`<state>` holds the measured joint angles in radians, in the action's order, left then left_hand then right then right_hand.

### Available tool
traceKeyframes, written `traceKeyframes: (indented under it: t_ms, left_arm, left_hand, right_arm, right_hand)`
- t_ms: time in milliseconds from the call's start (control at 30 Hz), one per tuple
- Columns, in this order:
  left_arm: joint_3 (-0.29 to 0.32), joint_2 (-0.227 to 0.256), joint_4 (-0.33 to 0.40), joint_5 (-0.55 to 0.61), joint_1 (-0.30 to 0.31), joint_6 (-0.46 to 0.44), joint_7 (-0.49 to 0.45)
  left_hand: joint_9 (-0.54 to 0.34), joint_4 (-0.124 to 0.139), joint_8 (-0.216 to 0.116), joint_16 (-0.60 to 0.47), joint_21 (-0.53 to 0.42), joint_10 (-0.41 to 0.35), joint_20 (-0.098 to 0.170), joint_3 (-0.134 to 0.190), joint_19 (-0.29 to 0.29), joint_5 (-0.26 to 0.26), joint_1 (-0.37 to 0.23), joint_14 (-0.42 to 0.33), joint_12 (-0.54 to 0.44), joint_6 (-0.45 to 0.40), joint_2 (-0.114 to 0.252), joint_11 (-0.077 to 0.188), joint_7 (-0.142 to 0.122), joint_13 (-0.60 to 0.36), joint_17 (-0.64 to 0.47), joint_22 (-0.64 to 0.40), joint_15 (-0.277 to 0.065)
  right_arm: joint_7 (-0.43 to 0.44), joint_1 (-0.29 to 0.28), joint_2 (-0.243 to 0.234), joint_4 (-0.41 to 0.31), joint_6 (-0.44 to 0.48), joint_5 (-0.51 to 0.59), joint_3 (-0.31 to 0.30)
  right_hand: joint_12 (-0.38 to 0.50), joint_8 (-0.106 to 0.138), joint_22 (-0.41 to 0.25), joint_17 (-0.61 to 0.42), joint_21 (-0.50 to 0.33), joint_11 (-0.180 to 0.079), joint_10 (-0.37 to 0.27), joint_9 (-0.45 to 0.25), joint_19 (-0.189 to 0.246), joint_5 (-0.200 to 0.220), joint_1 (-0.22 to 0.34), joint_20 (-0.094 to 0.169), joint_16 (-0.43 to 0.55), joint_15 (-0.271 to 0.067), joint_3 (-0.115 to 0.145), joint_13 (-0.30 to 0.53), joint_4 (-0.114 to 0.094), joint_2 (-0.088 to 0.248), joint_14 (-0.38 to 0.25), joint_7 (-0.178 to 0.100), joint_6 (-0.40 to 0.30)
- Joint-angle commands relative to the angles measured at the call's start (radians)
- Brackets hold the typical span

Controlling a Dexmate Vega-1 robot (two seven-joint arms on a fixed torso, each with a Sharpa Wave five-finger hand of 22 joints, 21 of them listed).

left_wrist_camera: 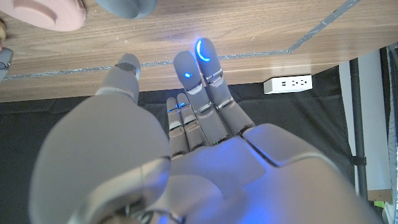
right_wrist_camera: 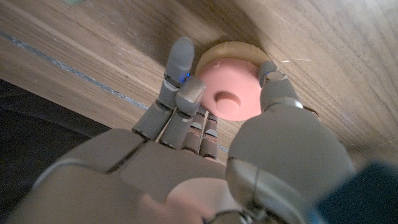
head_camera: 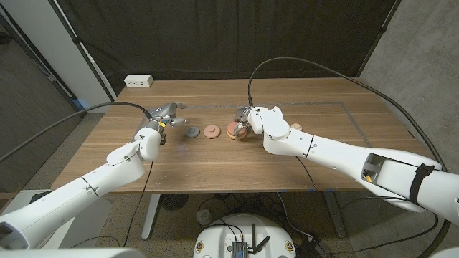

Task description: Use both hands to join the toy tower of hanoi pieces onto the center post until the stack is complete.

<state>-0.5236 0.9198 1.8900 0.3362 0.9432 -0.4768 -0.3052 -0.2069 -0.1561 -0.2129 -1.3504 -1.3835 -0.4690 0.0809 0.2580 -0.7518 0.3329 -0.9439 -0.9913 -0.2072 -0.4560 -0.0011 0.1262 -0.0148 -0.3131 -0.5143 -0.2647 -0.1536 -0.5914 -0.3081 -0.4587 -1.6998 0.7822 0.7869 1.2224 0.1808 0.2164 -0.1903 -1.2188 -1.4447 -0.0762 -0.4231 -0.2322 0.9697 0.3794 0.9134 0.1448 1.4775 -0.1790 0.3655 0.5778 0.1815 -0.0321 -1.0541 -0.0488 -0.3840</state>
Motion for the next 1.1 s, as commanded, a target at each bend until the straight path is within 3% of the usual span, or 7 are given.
traceKeyframes:
  t_ms: [33, 267, 633, 1100]
  left_arm:
    - [0.003, -0.003, -0.003, -0.004, 0.006, 0.003, -0.011]
    - [0.006, -0.001, 0.002, -0.004, 0.009, 0.000, -0.013]
    - [0.014, 0.003, 0.010, -0.009, 0.017, -0.003, -0.018]
    - [0.022, 0.002, 0.012, -0.017, 0.024, -0.002, -0.027]
  left_hand:
    - [-0.005, -0.001, 0.001, -0.010, -0.006, -0.008, 0.123, 0.002, 0.008, 0.006, -0.004, 0.006, -0.002, -0.006, 0.004, 0.002, -0.003, -0.006, -0.002, -0.001, -0.066]
    - [-0.005, -0.001, 0.000, -0.010, -0.010, -0.009, 0.123, 0.002, 0.008, 0.006, -0.003, 0.006, -0.002, -0.008, 0.004, 0.002, -0.005, -0.008, -0.002, 0.002, -0.067]
    - [-0.005, -0.002, 0.000, -0.011, -0.014, -0.010, 0.123, 0.003, 0.011, 0.007, -0.004, 0.006, -0.003, -0.010, 0.005, 0.003, -0.006, -0.009, -0.002, 0.005, -0.066]
    - [-0.006, 0.002, -0.001, -0.012, -0.020, -0.014, 0.123, 0.001, 0.012, 0.006, 0.004, 0.007, -0.004, -0.012, 0.005, 0.002, -0.006, -0.011, -0.001, 0.011, -0.066]
  right_arm:
    - [-0.023, 0.009, -0.006, -0.006, -0.003, 0.013, 0.010]
    - [-0.031, 0.011, -0.005, -0.009, -0.008, 0.020, 0.010]
    - [-0.048, 0.014, -0.001, -0.007, -0.007, 0.035, 0.012]
    - [-0.069, 0.012, -0.013, -0.042, 0.001, 0.063, 0.005]
  right_hand:
    - [-0.004, -0.008, 0.001, -0.003, 0.010, -0.008, 0.011, -0.001, -0.012, -0.008, -0.018, 0.075, -0.006, -0.038, 0.026, -0.011, -0.032, -0.013, 0.009, 0.001, 0.016]
    - [-0.006, -0.019, 0.003, -0.002, 0.018, -0.004, 0.047, 0.000, -0.025, -0.016, -0.034, 0.074, -0.016, -0.037, 0.020, -0.025, -0.031, -0.034, 0.024, 0.016, 0.056]
    - [-0.004, -0.031, 0.005, 0.014, 0.040, 0.026, 0.110, 0.004, -0.065, -0.043, -0.067, 0.072, -0.064, -0.037, 0.010, -0.054, -0.036, -0.057, 0.081, 0.053, 0.142]
    - [-0.001, -0.025, 0.006, 0.032, 0.048, 0.030, 0.135, 0.006, -0.078, -0.055, -0.073, 0.071, -0.098, -0.038, 0.008, -0.068, -0.035, -0.060, 0.115, 0.052, 0.162]
